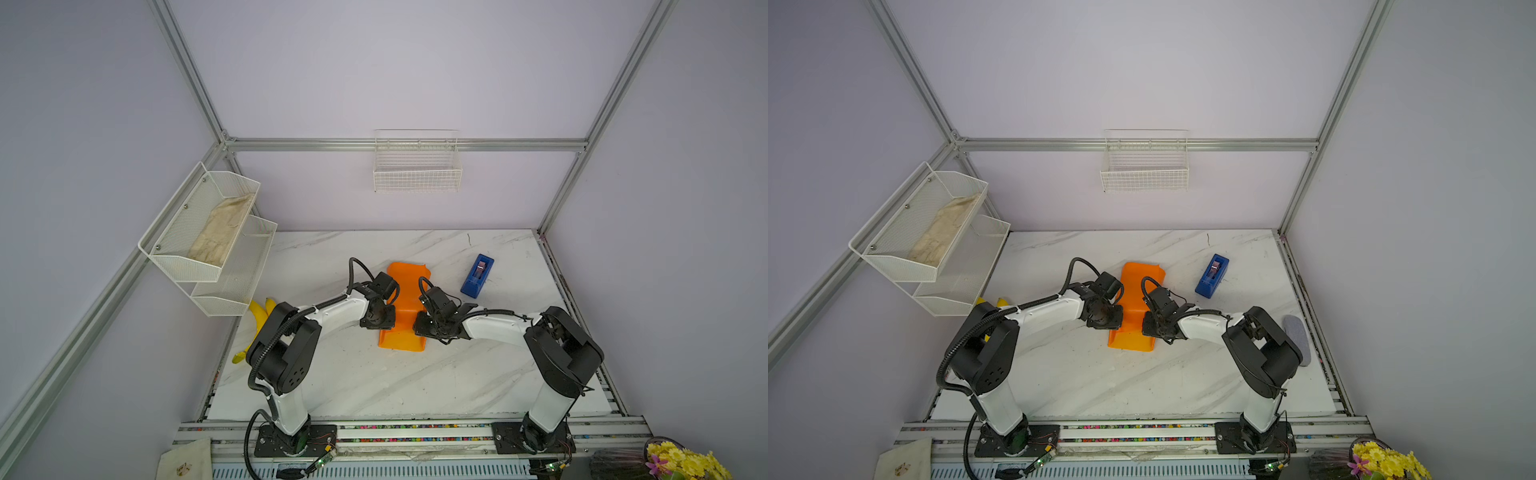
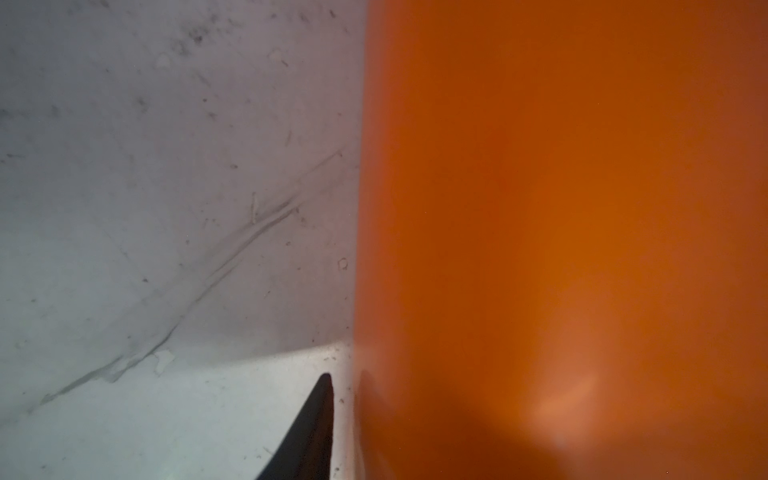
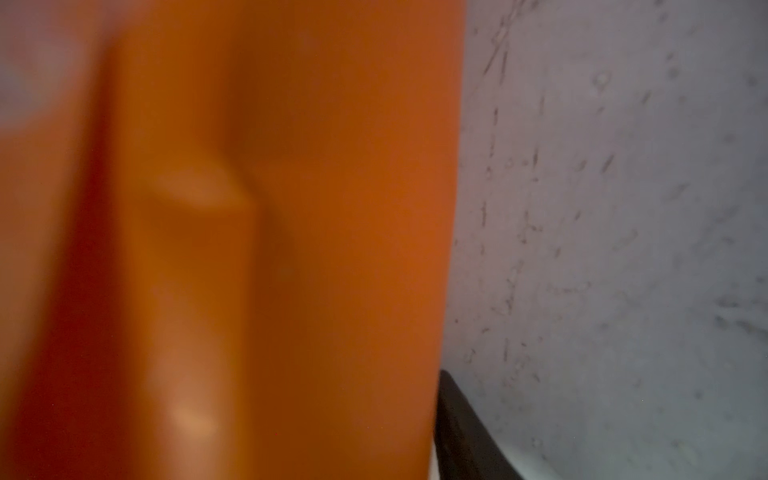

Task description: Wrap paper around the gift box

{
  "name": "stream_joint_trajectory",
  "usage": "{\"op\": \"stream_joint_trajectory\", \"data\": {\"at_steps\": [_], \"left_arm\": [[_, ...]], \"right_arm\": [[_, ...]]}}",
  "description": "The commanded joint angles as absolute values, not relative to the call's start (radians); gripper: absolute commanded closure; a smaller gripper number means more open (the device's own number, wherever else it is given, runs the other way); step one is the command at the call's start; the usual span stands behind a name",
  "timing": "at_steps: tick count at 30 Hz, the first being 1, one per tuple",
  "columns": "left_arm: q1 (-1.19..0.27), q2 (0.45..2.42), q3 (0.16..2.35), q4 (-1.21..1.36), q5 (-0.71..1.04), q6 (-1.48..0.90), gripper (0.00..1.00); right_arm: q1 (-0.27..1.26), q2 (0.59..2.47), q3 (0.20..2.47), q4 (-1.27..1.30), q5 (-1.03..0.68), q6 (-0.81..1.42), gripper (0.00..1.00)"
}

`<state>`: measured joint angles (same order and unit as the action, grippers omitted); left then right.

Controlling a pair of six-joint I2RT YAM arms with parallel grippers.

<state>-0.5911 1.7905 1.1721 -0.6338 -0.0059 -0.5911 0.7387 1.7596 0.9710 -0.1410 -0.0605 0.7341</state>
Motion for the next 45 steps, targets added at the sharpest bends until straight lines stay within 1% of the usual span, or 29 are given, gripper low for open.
{"op": "stream_joint_trajectory", "data": {"at_steps": [1, 4, 6, 8, 10, 12, 15, 18, 20, 22, 24, 30, 36, 37, 38, 39, 42, 45], "left_arm": [[-0.586, 1.802, 1.132, -0.608, -0.015, -0.597, 0.68], [-0.585, 1.813, 1.133, -0.604, -0.011, -0.594, 0.69], [-0.586, 1.813, 1.129, -0.601, -0.015, -0.594, 0.73], [-0.586, 1.811, 1.125, -0.601, -0.027, -0.591, 0.78], [-0.586, 1.811, 1.123, -0.606, -0.041, -0.588, 0.84], [-0.586, 1.812, 1.119, -0.609, -0.052, -0.585, 0.88], [-0.588, 1.817, 1.122, -0.611, -0.052, -0.584, 0.91], [-0.589, 1.819, 1.126, -0.612, -0.052, -0.583, 0.93], [-0.592, 1.816, 1.128, -0.612, -0.062, -0.584, 0.94], [-0.594, 1.811, 1.126, -0.612, -0.072, -0.592, 0.96], [-0.594, 1.812, 1.128, -0.614, -0.077, -0.601, 1.00], [-0.608, 1.819, 1.139, -0.609, -0.065, -0.626, 1.00], [-0.627, 1.787, 1.129, -0.615, -0.047, -0.640, 1.00], [-0.627, 1.784, 1.126, -0.617, -0.043, -0.643, 0.96], [-0.627, 1.781, 1.122, -0.619, -0.041, -0.647, 0.89], [-0.627, 1.776, 1.116, -0.620, -0.033, -0.646, 0.85], [-0.629, 1.760, 1.100, -0.633, -0.013, -0.653, 0.80], [-0.629, 1.732, 1.074, -0.635, 0.005, -0.665, 0.79]], "right_arm": [[0.741, 1.784, 0.982, -0.143, 0.000, 0.743, 0.64], [0.741, 1.786, 0.981, -0.146, 0.009, 0.744, 0.70], [0.741, 1.787, 0.978, -0.150, 0.008, 0.745, 0.71], [0.741, 1.780, 0.979, -0.158, 0.008, 0.747, 0.68], [0.741, 1.767, 0.976, -0.160, 0.016, 0.751, 0.61], [0.741, 1.759, 0.977, -0.158, 0.020, 0.752, 0.60], [0.741, 1.763, 0.983, -0.155, 0.020, 0.746, 0.60], [0.741, 1.784, 0.984, -0.151, 0.024, 0.739, 0.66], [0.740, 1.795, 0.983, -0.148, 0.033, 0.741, 0.73], [0.741, 1.799, 0.978, -0.145, 0.041, 0.739, 0.88], [0.741, 1.803, 0.980, -0.149, 0.046, 0.741, 1.00], [0.741, 1.808, 0.985, -0.171, 0.057, 0.742, 1.00], [0.741, 1.748, 0.966, -0.209, 0.065, 0.746, 1.00], [0.740, 1.743, 0.968, -0.226, 0.063, 0.747, 0.94], [0.741, 1.739, 0.967, -0.238, 0.062, 0.750, 0.79], [0.741, 1.734, 0.964, -0.245, 0.049, 0.751, 0.75], [0.741, 1.703, 0.939, -0.245, 0.017, 0.759, 0.72], [0.742, 1.676, 0.918, -0.241, -0.009, 0.767, 0.72]]}}
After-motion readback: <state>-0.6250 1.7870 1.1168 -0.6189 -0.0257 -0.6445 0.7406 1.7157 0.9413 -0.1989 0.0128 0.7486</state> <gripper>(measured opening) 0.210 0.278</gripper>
